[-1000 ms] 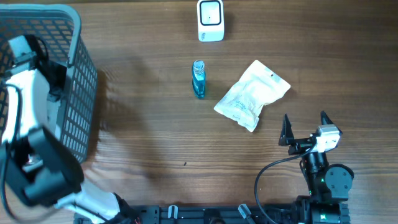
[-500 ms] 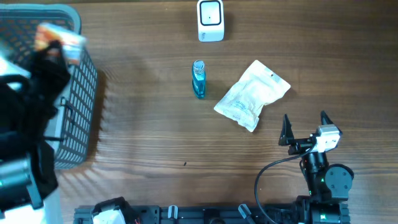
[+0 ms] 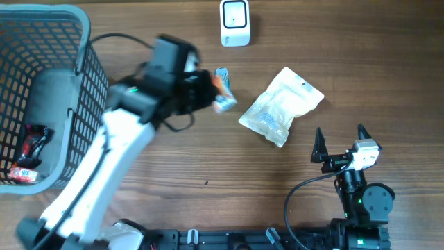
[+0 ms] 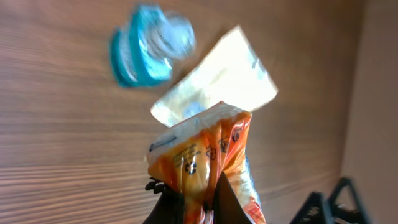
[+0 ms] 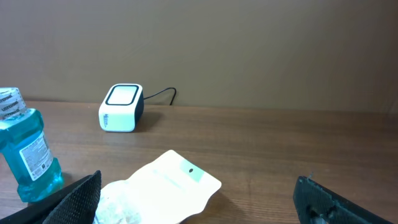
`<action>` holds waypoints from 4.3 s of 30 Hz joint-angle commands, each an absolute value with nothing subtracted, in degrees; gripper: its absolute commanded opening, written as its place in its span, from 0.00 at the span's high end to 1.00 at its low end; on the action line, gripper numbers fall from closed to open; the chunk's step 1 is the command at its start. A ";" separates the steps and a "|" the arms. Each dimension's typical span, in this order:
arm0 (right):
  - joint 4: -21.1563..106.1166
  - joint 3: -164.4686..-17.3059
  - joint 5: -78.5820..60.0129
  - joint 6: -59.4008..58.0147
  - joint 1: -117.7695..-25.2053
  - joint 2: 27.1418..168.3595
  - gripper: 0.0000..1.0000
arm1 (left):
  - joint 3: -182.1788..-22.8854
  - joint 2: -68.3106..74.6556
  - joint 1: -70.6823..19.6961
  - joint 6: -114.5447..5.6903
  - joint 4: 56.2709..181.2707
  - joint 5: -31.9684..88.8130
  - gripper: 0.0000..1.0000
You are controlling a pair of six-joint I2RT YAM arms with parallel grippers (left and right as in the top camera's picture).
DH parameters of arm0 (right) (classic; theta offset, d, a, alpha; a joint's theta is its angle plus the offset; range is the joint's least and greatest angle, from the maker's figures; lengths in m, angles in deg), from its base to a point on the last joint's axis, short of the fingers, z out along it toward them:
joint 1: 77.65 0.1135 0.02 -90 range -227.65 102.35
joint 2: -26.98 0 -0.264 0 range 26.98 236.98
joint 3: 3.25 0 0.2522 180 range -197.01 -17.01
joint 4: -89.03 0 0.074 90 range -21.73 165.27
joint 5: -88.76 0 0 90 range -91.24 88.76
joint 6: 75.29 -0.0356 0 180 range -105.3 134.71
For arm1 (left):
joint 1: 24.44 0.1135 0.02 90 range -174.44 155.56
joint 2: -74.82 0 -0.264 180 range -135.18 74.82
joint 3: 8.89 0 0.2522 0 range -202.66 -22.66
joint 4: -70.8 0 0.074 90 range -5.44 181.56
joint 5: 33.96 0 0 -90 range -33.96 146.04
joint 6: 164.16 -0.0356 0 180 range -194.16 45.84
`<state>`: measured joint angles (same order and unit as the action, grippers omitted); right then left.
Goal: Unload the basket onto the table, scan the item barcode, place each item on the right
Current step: 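Carry the orange snack pack to the scanner and set it down, then move the left gripper back into the basket, then grasp the black-and-orange hex wrench pack in the basket with the left gripper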
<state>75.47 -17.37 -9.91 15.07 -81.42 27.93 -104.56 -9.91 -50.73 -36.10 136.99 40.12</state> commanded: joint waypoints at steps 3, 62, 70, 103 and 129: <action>75.71 -17.33 -9.34 16.03 -81.20 27.62 0.00 | -104.41 -19.07 -58.40 -36.38 134.10 40.73 0.96; 75.71 -17.33 -9.34 16.03 -81.20 27.62 0.00 | -113.37 0.04 3.83 -35.36 143.15 67.50 0.15; 75.71 -17.33 -9.34 16.03 -81.20 27.62 0.00 | -113.35 -14.80 12.20 -32.71 143.96 71.48 0.15; 75.71 -17.33 -9.34 16.03 -81.20 27.62 0.00 | -102.07 -35.79 8.88 -31.03 129.95 77.80 0.23; 75.71 -17.33 -9.36 16.03 -81.20 27.62 0.00 | -90.05 -34.39 7.94 -31.71 118.91 77.47 0.96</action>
